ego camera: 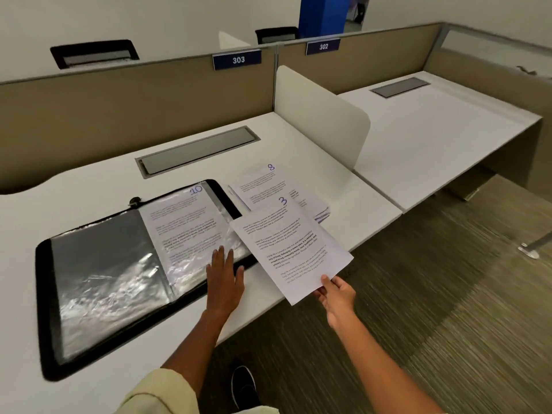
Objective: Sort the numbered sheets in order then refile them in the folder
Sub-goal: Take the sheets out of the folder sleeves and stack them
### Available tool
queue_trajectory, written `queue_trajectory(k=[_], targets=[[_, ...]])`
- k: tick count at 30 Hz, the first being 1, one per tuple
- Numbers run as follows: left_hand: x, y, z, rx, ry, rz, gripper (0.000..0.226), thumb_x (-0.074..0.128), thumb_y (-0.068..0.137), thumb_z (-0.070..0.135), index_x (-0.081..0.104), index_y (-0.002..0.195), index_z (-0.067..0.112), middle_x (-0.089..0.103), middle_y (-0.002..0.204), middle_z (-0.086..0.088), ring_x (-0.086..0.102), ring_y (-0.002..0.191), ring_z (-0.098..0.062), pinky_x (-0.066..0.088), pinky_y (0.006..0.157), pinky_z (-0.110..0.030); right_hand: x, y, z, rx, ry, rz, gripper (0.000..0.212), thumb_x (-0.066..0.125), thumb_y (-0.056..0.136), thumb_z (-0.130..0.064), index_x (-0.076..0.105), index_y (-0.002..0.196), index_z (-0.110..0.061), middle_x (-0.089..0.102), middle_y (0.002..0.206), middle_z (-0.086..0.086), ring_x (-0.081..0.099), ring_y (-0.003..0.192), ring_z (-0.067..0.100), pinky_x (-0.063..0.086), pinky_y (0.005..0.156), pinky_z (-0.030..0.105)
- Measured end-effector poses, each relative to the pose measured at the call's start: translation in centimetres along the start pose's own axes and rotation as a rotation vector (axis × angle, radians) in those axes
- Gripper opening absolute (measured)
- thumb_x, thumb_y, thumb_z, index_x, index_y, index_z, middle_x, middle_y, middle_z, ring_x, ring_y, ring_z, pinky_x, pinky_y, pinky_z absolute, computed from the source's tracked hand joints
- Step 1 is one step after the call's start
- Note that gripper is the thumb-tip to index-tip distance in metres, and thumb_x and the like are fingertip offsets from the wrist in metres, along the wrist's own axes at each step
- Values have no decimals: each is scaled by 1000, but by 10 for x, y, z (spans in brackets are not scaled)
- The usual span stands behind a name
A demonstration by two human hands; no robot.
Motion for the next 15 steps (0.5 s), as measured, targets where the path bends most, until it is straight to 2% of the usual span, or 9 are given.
queue_trajectory(k=[2, 7, 10, 15], targets=[[1, 21, 0, 23, 1, -8, 59, 44, 103, 31, 23, 154, 11, 7, 163, -9, -1, 150, -20, -3, 122, -42, 21, 13, -10, 1, 13, -7, 11, 60, 96, -5, 61, 93, -15, 68, 101, 9, 67, 94, 24, 58, 77, 37], [6, 65, -14, 38, 16, -30, 76, 39, 91, 55, 41, 145, 2, 25, 157, -22, 21, 146, -38, 24, 116, -53, 68, 39, -29, -15, 30, -16, 6, 60, 97, -4, 64, 101, -5, 66, 97, 13, 61, 82, 25, 58, 71, 35], [4, 81, -18, 26, 48, -14, 86, 38, 84, 65, 41, 146, 5, 23, 158, -22, 20, 147, -37, 24, 113, -50, 89, 51, -36, -30, 26, -12, 6, 60, 98, -6, 64, 95, -10, 66, 93, 10, 61, 75, 22, 56, 66, 33], [7, 93, -21, -18, 104, -62, 95, 39, 76, 76, 38, 148, 15, 15, 162, -15, 13, 149, -31, 26, 110, -56, 109, 70, -45, -57, -2, 24, 5, 62, 97, -8, 65, 94, -10, 68, 90, 9, 64, 67, 19, 51, 57, 29]])
Point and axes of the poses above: each hand's wrist, its own y-axis towards the middle knuckle, its own x-axis out of the palm, z = x × y, the point moved 10 cm from there along y, towards the middle knuckle
